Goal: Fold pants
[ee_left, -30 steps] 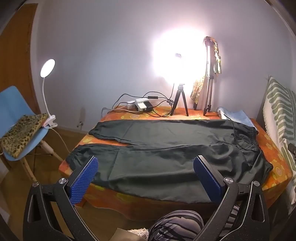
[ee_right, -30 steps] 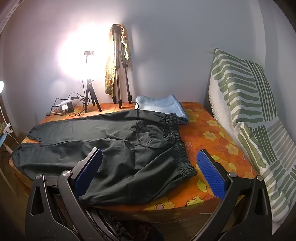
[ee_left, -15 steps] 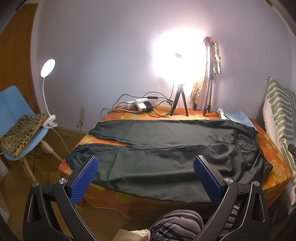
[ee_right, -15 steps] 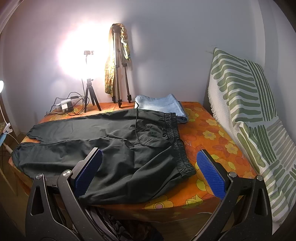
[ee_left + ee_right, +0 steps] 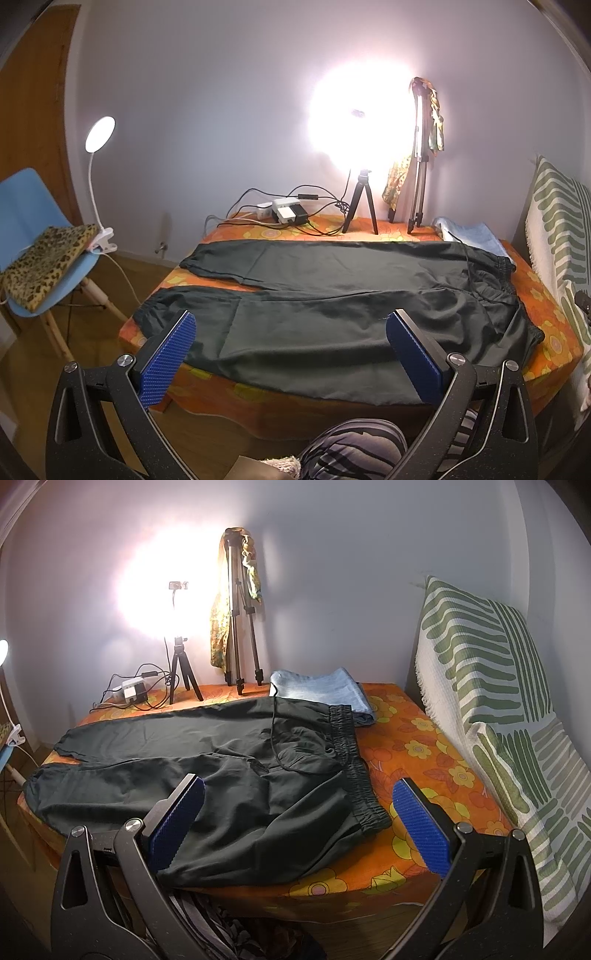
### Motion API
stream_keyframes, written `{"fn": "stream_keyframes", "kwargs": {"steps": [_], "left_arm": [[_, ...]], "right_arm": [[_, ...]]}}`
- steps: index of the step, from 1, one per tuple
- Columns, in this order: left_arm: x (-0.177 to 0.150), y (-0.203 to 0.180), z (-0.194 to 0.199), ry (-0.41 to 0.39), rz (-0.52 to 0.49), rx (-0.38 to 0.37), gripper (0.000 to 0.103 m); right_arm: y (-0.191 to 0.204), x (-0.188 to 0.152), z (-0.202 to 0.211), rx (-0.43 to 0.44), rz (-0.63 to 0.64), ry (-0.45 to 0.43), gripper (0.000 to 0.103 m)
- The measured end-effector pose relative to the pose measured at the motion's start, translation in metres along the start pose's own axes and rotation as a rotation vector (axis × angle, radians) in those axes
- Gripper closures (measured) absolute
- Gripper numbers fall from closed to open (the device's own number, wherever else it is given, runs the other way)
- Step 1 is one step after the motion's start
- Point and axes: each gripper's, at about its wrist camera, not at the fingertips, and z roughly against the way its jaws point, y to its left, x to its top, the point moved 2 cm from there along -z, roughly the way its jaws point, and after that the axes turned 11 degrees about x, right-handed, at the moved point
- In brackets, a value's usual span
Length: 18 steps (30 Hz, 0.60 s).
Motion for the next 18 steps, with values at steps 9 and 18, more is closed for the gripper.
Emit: {"fn": "stream_keyframes", "kwargs": {"steps": [9,18], "left_arm": [[-0.0009,0.0013,0.0,0.0,0.002,-0.001,0.0],[-0.0005,0.0011,0.0,0.0,0.002,-0.001,0.0]], "right_arm": [[-0.0005,-0.0002,-0.0004,-0.002,0.001,-0.001,0.0],[0.0002,-0.0005,0.0015,-0.001,0.001,-0.001,0.0]]}}
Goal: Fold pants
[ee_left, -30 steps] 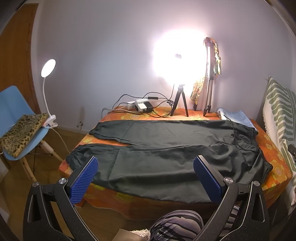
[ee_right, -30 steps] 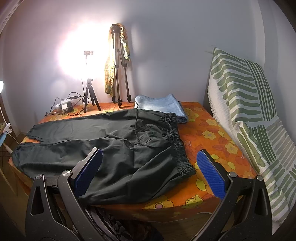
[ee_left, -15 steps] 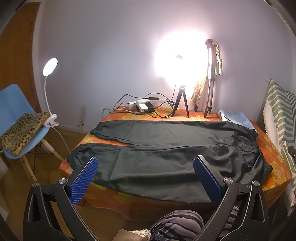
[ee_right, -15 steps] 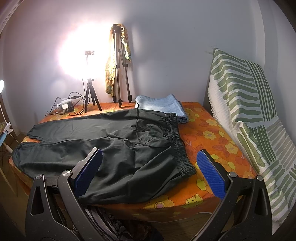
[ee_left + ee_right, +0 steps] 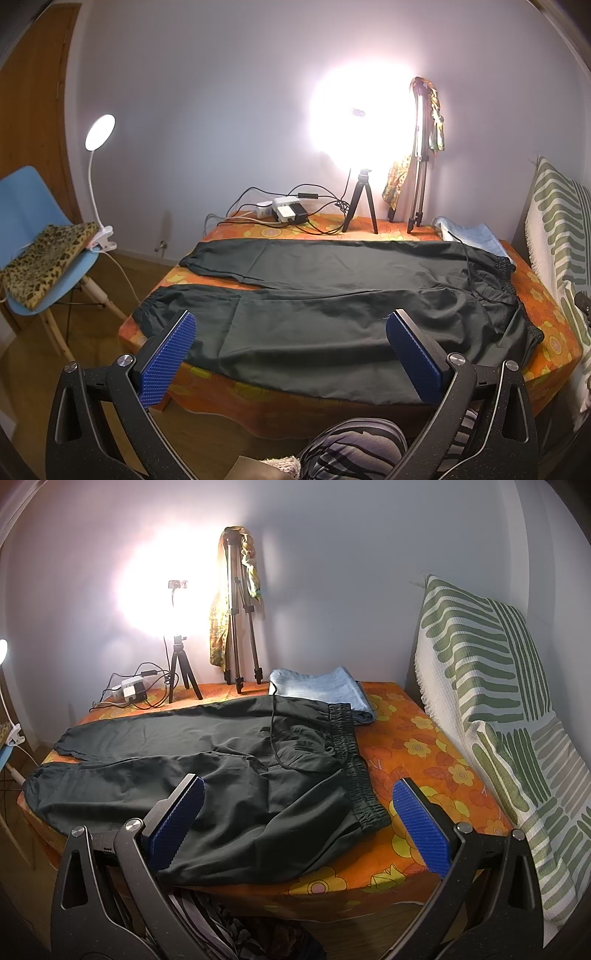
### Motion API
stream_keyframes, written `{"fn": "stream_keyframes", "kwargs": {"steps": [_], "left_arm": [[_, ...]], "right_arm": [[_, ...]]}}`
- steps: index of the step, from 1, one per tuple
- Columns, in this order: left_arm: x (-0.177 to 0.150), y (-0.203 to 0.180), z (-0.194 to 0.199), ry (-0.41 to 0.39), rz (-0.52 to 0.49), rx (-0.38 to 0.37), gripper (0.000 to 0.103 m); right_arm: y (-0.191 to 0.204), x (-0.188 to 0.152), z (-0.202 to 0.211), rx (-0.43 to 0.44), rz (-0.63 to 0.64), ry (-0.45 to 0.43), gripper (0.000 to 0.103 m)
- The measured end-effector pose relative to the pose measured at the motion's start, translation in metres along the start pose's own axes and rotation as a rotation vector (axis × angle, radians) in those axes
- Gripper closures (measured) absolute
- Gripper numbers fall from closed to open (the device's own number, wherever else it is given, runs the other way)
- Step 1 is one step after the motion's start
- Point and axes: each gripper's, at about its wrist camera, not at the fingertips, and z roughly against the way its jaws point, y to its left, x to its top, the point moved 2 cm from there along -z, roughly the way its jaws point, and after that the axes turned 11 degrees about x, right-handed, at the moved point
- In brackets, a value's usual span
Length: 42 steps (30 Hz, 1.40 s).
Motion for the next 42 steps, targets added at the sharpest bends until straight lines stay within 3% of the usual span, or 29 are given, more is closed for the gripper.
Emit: {"fn": "stream_keyframes", "kwargs": {"steps": [19,31,42], "left_arm": [[-0.001,0.008,-0.002,-0.002,0.007,0.013,0.0],[-0.007,0.032,-0.007,0.011,0.049,0.039,0.001],[-0.017,0.074,-0.005,-0.006,0.056,0.17,0.0]], "right_arm": [[0.0,0.0,0.0,-0.002,0.002,0.001,0.0],[0.0,0.001,0.007,-0.003,0.022,-0.01,0.0],[0.005,0.007,0.015,0.042,0.127,-0.044,0.0]]}}
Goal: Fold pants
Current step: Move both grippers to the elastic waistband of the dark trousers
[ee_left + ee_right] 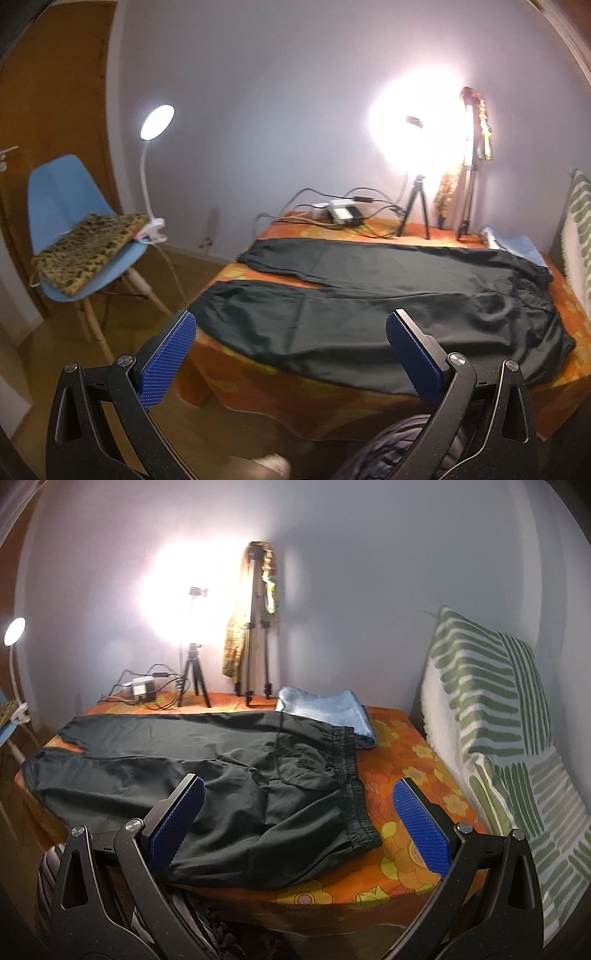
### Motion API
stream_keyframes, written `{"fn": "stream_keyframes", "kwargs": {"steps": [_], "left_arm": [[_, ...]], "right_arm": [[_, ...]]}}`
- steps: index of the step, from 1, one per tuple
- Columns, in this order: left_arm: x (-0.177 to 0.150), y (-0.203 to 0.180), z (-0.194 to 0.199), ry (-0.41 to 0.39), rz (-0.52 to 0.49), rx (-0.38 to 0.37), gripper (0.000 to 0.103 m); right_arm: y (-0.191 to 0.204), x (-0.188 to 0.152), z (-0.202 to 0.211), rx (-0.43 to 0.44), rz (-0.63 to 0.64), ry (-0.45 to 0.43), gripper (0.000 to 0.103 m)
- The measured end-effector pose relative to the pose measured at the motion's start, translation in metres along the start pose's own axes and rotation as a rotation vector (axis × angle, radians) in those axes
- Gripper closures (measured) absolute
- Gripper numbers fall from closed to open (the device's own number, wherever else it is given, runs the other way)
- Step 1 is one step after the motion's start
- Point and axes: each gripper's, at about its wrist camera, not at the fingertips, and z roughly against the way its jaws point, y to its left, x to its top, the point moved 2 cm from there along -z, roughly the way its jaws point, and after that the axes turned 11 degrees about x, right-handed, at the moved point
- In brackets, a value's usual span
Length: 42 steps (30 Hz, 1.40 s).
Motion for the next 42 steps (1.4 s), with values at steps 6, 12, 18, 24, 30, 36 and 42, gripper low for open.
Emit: {"fn": "stream_keyframes", "kwargs": {"steps": [6,12,18,24,30,36,42], "left_arm": [[-0.008,0.029,-0.017,0.061,0.028,0.043,0.001],[-0.014,0.049,-0.033,0.091,0.051,0.083,0.001],[-0.017,0.063,-0.054,0.126,0.06,0.116,0.021],[-0.018,0.08,-0.079,0.193,0.121,0.1,0.04],[-0.021,0.088,-0.117,0.252,0.138,0.09,0.052],[-0.029,0.088,-0.167,0.325,0.13,0.073,0.057],[-0.038,0.094,-0.209,0.385,0.144,0.061,0.066]], "right_arm": [[0.015,0.001,-0.004,0.087,0.072,0.003,0.0],[0.042,-0.005,-0.009,0.198,0.16,0.02,0.007],[0.069,-0.021,-0.019,0.304,0.25,0.078,0.013],[0.098,-0.04,-0.035,0.406,0.329,0.152,0.019],[0.127,-0.056,-0.064,0.471,0.4,0.252,0.024],[0.159,-0.076,-0.099,0.558,0.475,0.381,0.028],[0.193,-0.102,-0.135,0.614,0.589,0.518,0.028]]}}
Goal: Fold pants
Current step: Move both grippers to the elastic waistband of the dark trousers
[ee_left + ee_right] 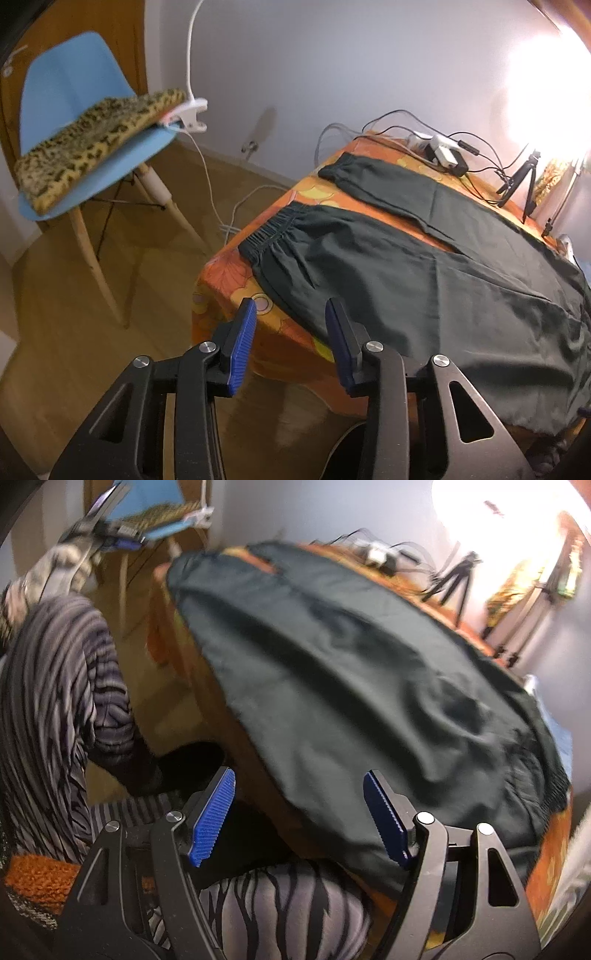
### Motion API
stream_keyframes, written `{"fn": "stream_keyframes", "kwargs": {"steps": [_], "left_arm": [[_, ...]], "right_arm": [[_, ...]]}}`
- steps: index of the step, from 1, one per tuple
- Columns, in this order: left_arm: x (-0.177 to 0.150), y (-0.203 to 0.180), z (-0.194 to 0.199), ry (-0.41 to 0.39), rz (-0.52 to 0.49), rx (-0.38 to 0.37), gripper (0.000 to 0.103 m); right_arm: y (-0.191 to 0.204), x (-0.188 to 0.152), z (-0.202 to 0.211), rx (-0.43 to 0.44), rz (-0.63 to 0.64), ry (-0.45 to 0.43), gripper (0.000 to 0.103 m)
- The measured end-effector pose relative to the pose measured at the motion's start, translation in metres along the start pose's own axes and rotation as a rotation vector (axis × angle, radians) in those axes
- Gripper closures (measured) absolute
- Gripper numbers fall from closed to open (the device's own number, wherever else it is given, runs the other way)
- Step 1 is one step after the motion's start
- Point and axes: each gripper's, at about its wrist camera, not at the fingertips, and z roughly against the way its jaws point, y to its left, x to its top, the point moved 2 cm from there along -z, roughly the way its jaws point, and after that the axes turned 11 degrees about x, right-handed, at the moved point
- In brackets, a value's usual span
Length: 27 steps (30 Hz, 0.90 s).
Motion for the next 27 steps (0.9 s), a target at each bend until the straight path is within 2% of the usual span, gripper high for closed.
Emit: {"fn": "stream_keyframes", "kwargs": {"steps": [6,10,16,20,22,24,27], "left_arm": [[0.008,0.006,-0.027,0.034,0.016,0.011,0.066],[0.017,0.009,-0.045,0.048,0.019,0.026,0.066],[0.033,0.009,-0.075,0.091,0.018,0.017,0.065],[0.041,0.015,-0.096,0.126,0.05,0.019,0.054],[0.043,0.017,-0.103,0.144,0.066,0.019,0.053],[0.043,0.02,-0.11,0.16,0.085,0.016,0.053],[0.043,0.023,-0.119,0.187,0.106,0.015,0.053]], "right_arm": [[0.012,0.002,-0.044,-0.017,0.096,0.109,0.028],[0.015,0.001,-0.058,-0.058,0.133,0.139,0.029],[0.007,0.001,-0.067,-0.103,0.129,0.171,0.049],[0.005,0.003,-0.065,-0.101,0.14,0.18,0.056],[0.007,0.004,-0.063,-0.101,0.152,0.185,0.062],[0.008,0.006,-0.061,-0.084,0.148,0.188,0.069],[0.005,0.007,-0.057,-0.047,0.117,0.19,0.076]]}}
